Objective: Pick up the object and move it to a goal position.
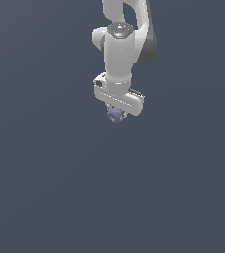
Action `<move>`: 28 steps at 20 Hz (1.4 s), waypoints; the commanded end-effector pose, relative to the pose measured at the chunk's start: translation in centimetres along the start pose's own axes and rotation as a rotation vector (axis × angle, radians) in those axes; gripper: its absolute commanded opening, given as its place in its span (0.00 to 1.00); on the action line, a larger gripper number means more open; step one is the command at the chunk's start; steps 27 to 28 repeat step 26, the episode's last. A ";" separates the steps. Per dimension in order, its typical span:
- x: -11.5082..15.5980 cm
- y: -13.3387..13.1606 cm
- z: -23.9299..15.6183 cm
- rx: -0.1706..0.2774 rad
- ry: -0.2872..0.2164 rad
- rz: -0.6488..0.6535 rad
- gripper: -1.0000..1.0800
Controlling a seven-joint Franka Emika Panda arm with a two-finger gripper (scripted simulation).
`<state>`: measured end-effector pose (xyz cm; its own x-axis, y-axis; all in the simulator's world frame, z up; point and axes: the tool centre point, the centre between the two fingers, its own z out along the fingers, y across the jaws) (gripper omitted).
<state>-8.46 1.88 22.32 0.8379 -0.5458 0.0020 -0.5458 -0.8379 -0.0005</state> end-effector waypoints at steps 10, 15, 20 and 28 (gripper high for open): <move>-1.2 -0.5 -11.5 -0.002 0.000 0.000 0.00; -1.5 -0.8 -14.8 -0.001 -0.001 0.000 0.00; -1.6 -1.0 -16.8 -0.001 -0.001 -0.001 0.00; -1.5 -1.2 -17.5 -0.001 -0.002 -0.001 0.00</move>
